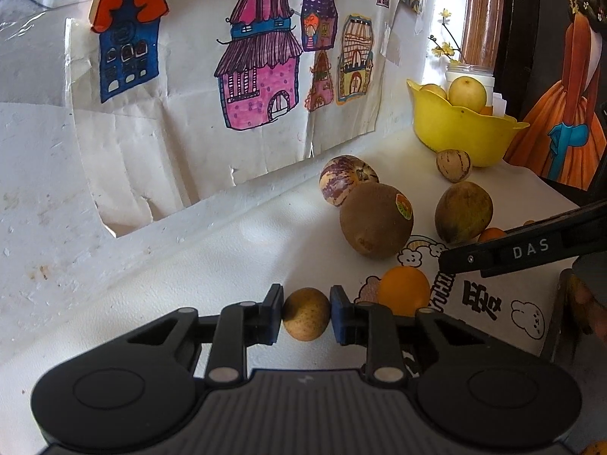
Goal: Organize fruits
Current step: 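Grasp a small brown round fruit with the left tool while the right tool grasps an orange, then carry the brown fruit with the left tool while the right tool carries the orange to the tray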
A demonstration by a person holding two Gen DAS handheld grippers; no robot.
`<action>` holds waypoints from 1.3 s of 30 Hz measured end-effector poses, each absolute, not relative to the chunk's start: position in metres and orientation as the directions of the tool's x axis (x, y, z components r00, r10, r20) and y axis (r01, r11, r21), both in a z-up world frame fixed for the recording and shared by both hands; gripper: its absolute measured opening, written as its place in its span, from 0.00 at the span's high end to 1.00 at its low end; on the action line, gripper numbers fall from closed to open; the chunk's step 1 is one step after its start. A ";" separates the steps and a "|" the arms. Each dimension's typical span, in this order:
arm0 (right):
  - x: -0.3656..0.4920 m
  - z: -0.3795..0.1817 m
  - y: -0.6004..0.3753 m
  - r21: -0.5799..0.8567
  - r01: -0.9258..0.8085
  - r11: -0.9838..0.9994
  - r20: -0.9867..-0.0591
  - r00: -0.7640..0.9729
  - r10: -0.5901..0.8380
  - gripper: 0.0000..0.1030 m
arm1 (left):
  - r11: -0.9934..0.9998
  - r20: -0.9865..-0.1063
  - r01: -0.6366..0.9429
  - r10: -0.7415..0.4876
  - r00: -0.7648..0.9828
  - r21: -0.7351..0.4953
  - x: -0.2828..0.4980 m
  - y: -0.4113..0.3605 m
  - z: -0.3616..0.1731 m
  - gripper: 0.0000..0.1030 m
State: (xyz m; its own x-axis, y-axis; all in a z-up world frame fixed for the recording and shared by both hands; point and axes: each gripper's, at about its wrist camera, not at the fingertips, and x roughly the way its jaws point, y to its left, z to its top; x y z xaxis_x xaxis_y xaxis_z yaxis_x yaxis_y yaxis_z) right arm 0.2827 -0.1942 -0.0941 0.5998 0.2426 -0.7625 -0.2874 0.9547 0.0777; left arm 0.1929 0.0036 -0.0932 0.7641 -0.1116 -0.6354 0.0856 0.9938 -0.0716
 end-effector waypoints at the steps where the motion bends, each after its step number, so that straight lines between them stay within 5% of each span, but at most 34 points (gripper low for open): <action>1: 0.283 -0.094 -0.194 0.071 -0.290 0.954 -0.761 0.603 0.240 0.20 | 0.994 -0.635 0.087 -0.111 0.764 -0.070 0.193 0.003 -0.093 0.72; 7: 0.277 -0.091 -0.197 0.047 -0.289 0.956 -0.749 0.623 0.225 0.57 | 0.995 -0.634 0.081 -0.105 0.766 -0.066 0.194 0.002 -0.094 0.72; 17: 0.271 -0.093 -0.195 0.037 -0.300 0.953 -0.743 0.630 0.227 0.55 | 0.996 -0.633 0.079 -0.093 0.769 -0.050 0.194 -0.001 -0.095 0.73; 20: 0.272 -0.093 -0.197 0.035 -0.296 0.955 -0.743 0.631 0.223 0.66 | 0.996 -0.632 0.076 -0.093 0.770 -0.053 0.194 -0.001 -0.095 0.73; 39: 0.222 -0.061 -0.190 0.100 -0.362 0.927 -0.710 0.627 0.321 0.68 | 0.996 -0.627 0.075 -0.091 0.774 -0.051 0.166 -0.001 -0.076 0.73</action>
State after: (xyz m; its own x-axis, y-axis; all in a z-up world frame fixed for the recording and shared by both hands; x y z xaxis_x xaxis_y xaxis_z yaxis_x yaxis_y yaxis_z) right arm 0.2222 -0.1902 -0.0612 0.6266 0.3212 -0.7101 -0.3617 0.9269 0.1001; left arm 0.1658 -0.0014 -0.0762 0.7736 -0.0905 -0.6271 0.0752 0.9959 -0.0509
